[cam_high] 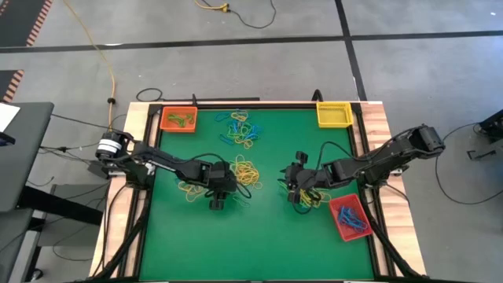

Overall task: Sort rubber bands into baskets
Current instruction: Put the green rubber band into the orange bin

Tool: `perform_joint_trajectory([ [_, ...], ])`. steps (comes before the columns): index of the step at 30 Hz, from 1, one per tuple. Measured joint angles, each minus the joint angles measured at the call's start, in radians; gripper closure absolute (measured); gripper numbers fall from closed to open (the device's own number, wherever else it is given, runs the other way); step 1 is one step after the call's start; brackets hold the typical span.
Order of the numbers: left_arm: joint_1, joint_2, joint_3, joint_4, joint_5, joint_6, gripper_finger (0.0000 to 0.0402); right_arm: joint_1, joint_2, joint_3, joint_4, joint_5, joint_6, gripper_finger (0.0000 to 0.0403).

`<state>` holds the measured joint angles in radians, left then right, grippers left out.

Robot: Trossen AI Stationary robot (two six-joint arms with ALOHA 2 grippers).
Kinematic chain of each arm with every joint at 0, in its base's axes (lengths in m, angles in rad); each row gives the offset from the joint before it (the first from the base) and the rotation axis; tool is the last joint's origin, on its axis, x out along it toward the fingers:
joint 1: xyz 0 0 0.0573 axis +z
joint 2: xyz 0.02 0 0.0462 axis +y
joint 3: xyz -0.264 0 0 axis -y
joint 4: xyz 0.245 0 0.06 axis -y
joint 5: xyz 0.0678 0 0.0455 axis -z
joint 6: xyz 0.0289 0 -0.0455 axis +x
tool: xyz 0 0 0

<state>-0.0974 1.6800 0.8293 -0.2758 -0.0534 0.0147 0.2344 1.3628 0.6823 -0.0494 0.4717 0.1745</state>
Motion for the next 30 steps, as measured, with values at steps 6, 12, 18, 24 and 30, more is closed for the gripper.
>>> perform_joint_trajectory([
  [6,0.000,0.019,0.003,0.016,0.024,0.011,0.0326,0.000,0.000,0.000,-0.002,0.000,0.000,0.0239],
  [12,0.000,0.049,0.003,0.048,0.029,0.015,0.0394,0.000,0.000,0.000,0.000,0.000,0.000,0.0239],
  [18,0.000,0.025,0.057,-0.008,0.031,0.023,0.0401,0.000,0.000,0.000,0.001,0.000,0.000,0.0239],
  [24,-0.008,-0.088,0.226,-0.137,-0.059,0.090,0.0401,0.000,0.000,0.000,0.000,0.000,0.000,0.0239],
  [30,-0.021,-0.197,0.329,-0.184,-0.158,0.161,0.0401,0.000,0.000,0.000,-0.002,0.000,0.000,0.0239],
])
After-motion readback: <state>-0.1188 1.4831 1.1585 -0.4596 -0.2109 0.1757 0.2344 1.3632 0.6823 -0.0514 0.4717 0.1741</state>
